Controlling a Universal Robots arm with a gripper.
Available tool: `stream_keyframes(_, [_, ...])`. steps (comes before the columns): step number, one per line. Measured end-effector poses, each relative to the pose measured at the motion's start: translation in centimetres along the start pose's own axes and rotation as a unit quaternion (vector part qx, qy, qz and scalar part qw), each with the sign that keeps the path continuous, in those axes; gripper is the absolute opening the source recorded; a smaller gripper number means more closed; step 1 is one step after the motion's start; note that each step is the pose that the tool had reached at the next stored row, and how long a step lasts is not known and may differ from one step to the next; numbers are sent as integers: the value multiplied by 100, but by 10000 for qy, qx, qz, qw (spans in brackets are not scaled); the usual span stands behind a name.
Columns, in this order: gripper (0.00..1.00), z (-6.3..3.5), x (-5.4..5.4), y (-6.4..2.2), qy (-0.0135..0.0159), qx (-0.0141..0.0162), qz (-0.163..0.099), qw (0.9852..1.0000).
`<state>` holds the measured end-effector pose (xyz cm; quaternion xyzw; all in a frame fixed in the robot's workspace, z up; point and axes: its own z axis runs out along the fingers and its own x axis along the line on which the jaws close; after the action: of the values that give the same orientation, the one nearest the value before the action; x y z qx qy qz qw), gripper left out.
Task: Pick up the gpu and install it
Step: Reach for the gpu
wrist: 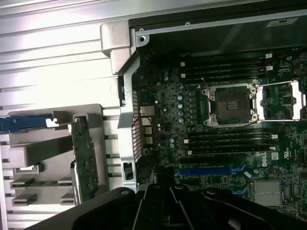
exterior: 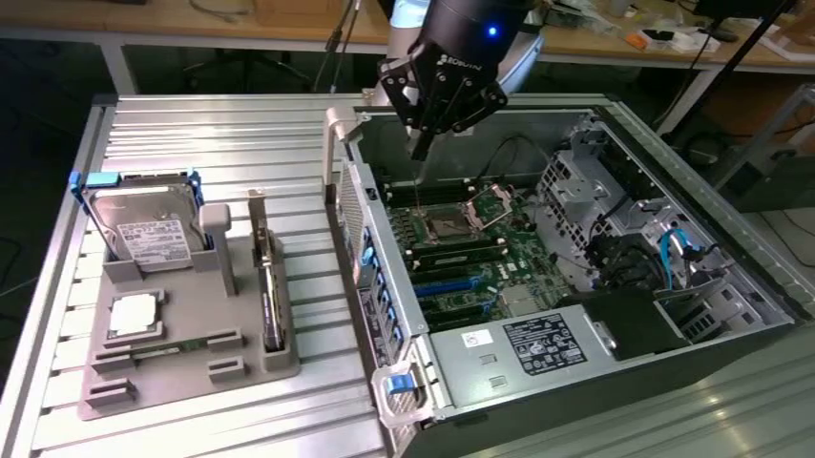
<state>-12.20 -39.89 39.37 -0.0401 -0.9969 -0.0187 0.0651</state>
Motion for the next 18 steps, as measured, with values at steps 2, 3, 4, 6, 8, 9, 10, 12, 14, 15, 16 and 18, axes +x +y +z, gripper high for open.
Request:
stream_keyframes(2, [11,0,0,0,19,1,1,10000])
stream_keyframes(3, [11,0,0,0,29,2,1,10000])
stream_keyframes(4, [11,0,0,0,38,3,2,10000])
stream_keyframes(6, [11,0,0,0,57,4,3,10000])
stream_keyframes(8, [11,0,0,0,79,6,4,10000])
stream_keyframes(9, [11,0,0,0,89,7,5,10000])
stream_keyframes(10, [11,-1,0,0,104,8,5,9999])
stream_keyframes(12, [11,0,0,0,129,10,7,9999])
stream_keyframes(14, [11,-1,3,0,153,12,8,9999])
stream_keyframes(15, [11,-1,2,0,163,13,8,9999])
stream_keyframes(16, [11,-1,3,0,170,13,8,9999])
stream_keyframes(18, [11,-1,3,0,170,13,8,9999])
